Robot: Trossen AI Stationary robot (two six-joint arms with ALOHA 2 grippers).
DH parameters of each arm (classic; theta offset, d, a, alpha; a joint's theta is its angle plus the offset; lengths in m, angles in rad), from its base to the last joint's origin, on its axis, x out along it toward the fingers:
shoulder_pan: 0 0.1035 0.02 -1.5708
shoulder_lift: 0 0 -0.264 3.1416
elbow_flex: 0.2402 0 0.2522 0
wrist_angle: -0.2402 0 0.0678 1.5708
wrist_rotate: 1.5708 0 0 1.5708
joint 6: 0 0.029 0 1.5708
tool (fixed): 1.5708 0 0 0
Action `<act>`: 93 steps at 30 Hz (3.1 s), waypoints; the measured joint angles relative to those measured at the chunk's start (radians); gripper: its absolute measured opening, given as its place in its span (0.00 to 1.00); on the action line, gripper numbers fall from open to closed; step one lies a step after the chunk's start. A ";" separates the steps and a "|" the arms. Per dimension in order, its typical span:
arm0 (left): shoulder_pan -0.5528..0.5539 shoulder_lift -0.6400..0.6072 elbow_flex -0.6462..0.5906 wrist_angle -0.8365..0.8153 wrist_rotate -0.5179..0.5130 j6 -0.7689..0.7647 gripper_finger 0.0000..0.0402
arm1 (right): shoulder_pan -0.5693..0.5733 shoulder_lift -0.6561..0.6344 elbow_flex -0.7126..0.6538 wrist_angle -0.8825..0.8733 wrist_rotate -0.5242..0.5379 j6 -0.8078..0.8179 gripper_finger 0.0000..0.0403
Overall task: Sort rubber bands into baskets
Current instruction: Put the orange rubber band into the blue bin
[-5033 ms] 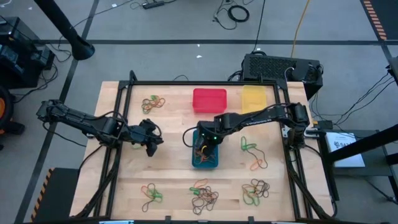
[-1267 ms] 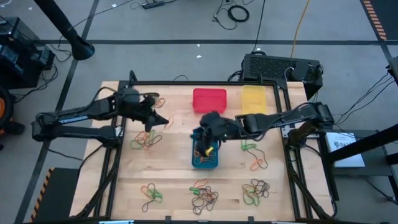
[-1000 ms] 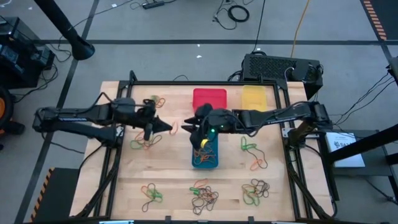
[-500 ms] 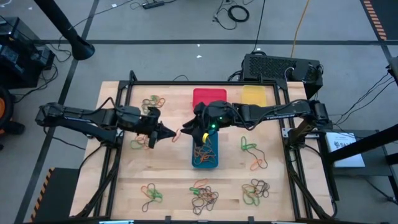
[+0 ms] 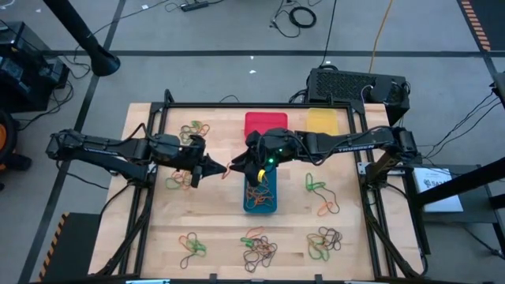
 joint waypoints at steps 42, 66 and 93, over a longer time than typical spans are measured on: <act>0.000 0.000 0.000 -0.064 -0.042 0.034 0.08 | 0.000 0.000 0.001 -0.004 0.008 -0.013 0.00; 0.031 -0.027 0.000 -0.937 -0.064 0.000 0.43 | 0.161 -0.001 0.002 -0.605 0.315 0.130 0.00; 0.137 -0.016 -0.247 -0.951 -0.206 -0.127 0.43 | 0.118 0.182 0.000 -0.605 0.234 0.129 0.39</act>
